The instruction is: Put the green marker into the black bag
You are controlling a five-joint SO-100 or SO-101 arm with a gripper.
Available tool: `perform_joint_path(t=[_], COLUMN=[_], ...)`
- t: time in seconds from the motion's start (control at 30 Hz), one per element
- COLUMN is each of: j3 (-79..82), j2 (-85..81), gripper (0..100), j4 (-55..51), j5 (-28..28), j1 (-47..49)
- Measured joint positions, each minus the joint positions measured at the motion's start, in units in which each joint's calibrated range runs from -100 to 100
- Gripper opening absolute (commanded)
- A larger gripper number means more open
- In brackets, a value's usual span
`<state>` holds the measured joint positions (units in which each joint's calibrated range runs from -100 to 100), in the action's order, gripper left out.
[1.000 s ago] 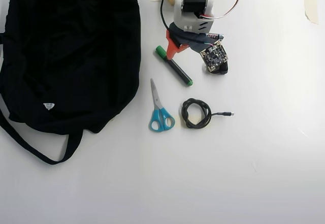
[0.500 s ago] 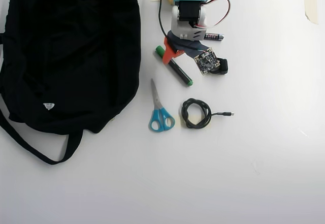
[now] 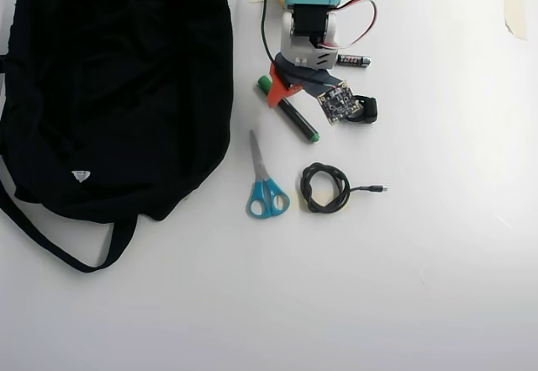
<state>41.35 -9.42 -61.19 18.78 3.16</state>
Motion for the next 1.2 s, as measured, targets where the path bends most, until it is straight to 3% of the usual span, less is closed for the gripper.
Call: perform_joint_path(t=[0.73,1.2], j3=[-4.48,-5.03], j2=[10.63,10.54], gripper=[29,2], j4=[1.72,2.06], j5=[0.2,0.24], j1=[-1.4,-1.47])
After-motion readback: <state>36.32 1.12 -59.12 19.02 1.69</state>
